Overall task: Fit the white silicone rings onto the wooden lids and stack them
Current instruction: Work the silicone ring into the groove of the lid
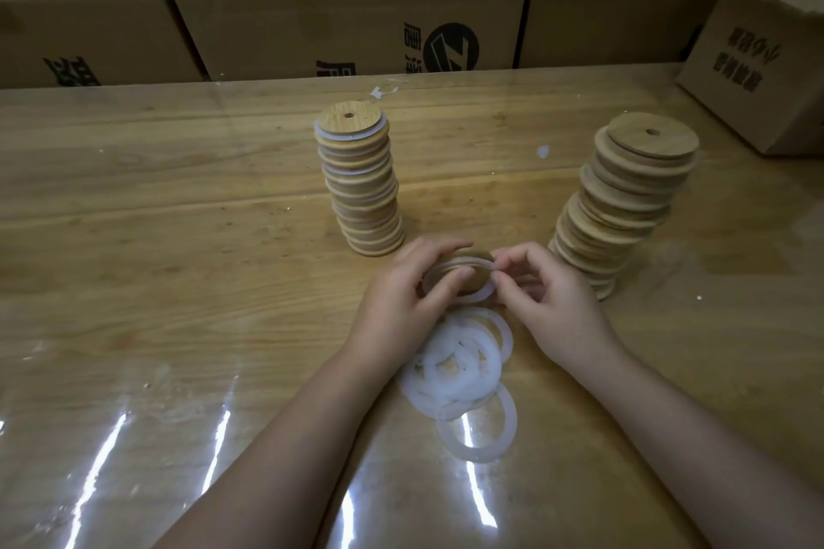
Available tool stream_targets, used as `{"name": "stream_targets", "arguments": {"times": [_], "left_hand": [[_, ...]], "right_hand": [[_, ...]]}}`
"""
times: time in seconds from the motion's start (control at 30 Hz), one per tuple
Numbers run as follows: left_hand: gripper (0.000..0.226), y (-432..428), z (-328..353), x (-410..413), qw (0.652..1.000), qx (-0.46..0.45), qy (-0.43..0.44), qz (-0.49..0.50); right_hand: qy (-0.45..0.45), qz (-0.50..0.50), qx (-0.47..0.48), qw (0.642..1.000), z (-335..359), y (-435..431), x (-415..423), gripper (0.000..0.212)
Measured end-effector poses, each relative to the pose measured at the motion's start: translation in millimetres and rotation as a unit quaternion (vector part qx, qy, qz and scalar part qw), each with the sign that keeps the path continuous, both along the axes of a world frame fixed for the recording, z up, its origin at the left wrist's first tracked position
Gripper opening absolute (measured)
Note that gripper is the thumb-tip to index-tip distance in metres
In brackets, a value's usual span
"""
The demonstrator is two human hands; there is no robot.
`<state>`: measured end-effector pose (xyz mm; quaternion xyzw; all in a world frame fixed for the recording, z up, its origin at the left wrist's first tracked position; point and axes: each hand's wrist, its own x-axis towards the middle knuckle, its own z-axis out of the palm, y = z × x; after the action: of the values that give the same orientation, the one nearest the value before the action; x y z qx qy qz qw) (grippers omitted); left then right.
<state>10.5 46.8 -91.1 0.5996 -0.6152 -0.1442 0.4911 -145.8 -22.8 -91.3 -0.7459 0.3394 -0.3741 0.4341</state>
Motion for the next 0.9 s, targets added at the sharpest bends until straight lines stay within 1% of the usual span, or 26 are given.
{"name": "stream_targets", "arguments": {"times": [0.1, 0.17, 0.23, 0.3, 0.4, 0.57, 0.73, 0.9], "left_hand": [[0.027, 1.3, -1.4, -0.1, 0.999, 0.011, 0.038, 0.010], [0.025, 1.6, -1.9, 0.0, 0.999, 0.012, 0.039, 0.013], [0.019, 1.3, -1.5, 0.3, 0.999, 0.011, 0.044, 0.008], [0.020, 1.5, -0.3, 0.4, 0.999, 0.008, 0.049, 0.007], [0.022, 1.4, 0.0, 0.7, 0.999, 0.005, 0.051, 0.003], [0.016, -0.6, -1.0, 3.2, 0.996, 0.007, 0.088, 0.002], [0.015, -0.2, -0.2, 3.1, 0.994, 0.005, 0.107, 0.009], [0.013, -0.4, 1.2, 4.1, 0.991, 0.017, 0.132, 0.009]], "right_hand": [[-0.021, -0.016, -0.034, 0.999, 1.5, 2.7, -0.2, 0.014], [-0.026, -0.026, -0.055, 0.998, 1.3, 2.7, -0.4, 0.013], [-0.029, -0.029, -0.070, 0.997, 1.1, 2.0, -0.4, 0.012], [-0.028, -0.029, -0.077, 0.996, 0.6, 1.2, -0.4, 0.011], [-0.022, -0.032, -0.070, 0.997, -1.1, 0.0, -0.4, 0.009], [-0.010, -0.033, -0.055, 0.998, -2.2, -1.3, 0.1, 0.009], [0.008, -0.036, -0.060, 0.998, -1.4, -2.0, 1.0, 0.010], [0.033, -0.027, -0.041, 0.998, -3.1, -3.9, 0.6, 0.004]]}}
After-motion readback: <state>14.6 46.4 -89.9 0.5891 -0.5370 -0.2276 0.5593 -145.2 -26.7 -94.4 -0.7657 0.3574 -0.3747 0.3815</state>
